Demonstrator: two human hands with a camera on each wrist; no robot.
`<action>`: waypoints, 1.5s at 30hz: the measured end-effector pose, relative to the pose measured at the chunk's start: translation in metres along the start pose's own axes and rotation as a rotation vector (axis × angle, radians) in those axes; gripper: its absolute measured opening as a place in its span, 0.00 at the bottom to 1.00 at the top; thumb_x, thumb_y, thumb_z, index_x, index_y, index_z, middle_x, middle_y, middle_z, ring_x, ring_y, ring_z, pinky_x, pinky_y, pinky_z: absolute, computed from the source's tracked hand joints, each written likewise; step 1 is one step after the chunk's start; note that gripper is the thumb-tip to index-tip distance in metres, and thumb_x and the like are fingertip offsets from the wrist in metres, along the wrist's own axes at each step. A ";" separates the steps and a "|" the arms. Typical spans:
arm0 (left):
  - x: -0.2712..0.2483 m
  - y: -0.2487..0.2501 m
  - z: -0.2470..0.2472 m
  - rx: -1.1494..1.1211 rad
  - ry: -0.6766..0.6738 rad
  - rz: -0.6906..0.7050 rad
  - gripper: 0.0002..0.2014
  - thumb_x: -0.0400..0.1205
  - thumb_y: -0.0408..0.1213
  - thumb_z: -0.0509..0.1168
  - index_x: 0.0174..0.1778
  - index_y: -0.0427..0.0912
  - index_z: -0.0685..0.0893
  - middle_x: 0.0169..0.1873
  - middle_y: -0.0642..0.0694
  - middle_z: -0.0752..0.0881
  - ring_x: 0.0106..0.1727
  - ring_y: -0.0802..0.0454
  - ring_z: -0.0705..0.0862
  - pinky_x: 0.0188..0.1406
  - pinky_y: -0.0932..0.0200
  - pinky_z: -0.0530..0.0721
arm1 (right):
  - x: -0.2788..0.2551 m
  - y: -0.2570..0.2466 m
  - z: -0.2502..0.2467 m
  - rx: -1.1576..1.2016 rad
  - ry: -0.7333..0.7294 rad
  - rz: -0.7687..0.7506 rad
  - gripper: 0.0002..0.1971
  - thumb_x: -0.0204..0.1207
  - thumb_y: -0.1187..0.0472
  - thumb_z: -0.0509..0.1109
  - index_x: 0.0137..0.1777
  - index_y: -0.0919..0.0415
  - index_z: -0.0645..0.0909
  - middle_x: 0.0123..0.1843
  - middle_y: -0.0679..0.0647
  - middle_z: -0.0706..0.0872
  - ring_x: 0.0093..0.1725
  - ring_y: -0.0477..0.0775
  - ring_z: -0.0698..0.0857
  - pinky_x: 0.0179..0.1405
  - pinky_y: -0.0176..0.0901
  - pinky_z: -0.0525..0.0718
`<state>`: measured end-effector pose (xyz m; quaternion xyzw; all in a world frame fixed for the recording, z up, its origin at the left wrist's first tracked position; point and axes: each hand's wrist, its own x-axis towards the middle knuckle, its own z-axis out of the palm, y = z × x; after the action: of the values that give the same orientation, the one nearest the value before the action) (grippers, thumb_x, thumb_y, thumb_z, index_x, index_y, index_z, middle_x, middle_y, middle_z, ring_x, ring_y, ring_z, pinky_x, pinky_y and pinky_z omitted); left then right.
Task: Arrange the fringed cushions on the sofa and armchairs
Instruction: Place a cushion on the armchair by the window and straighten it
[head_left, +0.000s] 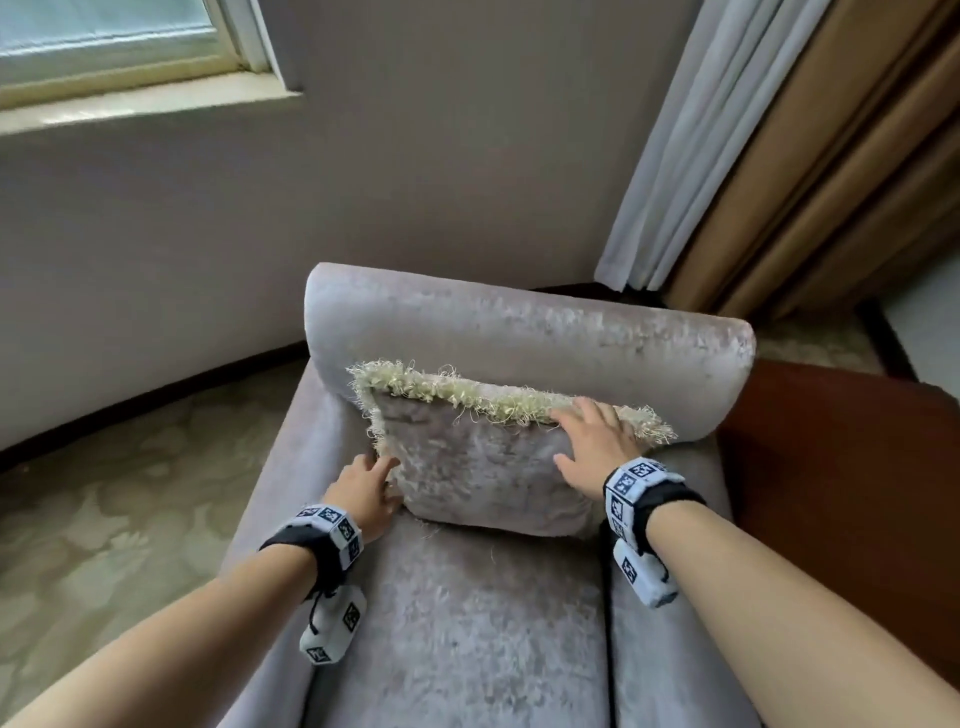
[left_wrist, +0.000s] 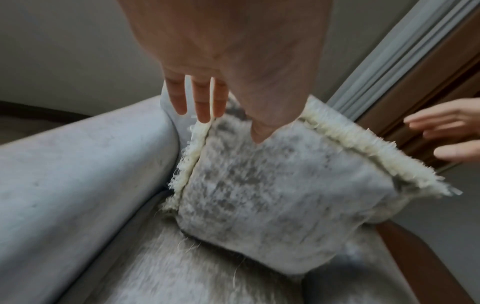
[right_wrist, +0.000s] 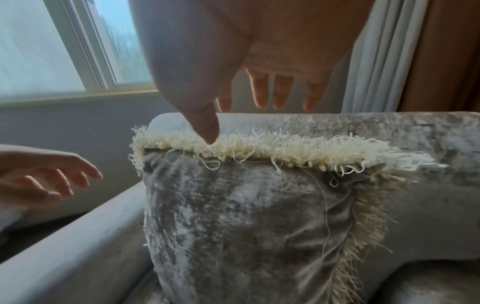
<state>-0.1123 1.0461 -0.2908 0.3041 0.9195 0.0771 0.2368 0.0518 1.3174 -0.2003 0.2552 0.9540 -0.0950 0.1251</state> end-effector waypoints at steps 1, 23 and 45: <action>0.012 -0.005 0.013 -0.006 -0.027 0.003 0.30 0.78 0.51 0.65 0.77 0.54 0.67 0.60 0.40 0.75 0.60 0.38 0.78 0.58 0.46 0.81 | 0.013 0.000 0.007 -0.023 -0.015 0.001 0.32 0.76 0.47 0.67 0.79 0.39 0.62 0.83 0.52 0.58 0.81 0.58 0.56 0.78 0.60 0.58; 0.212 -0.083 0.236 -0.228 0.038 0.255 0.50 0.71 0.72 0.58 0.78 0.34 0.71 0.74 0.33 0.70 0.78 0.39 0.65 0.81 0.51 0.60 | 0.134 0.058 0.179 -0.245 0.204 -0.052 0.43 0.58 0.56 0.81 0.72 0.51 0.62 0.56 0.66 0.79 0.60 0.71 0.77 0.47 0.68 0.79; 0.099 -0.003 -0.029 0.075 0.242 0.458 0.61 0.66 0.29 0.75 0.83 0.62 0.41 0.49 0.39 0.79 0.42 0.37 0.83 0.38 0.52 0.80 | 0.035 0.078 0.071 -0.190 0.119 0.147 0.35 0.62 0.70 0.74 0.71 0.74 0.69 0.42 0.73 0.84 0.44 0.74 0.84 0.40 0.62 0.82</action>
<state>-0.1975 1.1032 -0.3050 0.5015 0.8505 0.1303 0.0902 0.0760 1.3823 -0.2872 0.3167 0.9432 0.0205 0.0986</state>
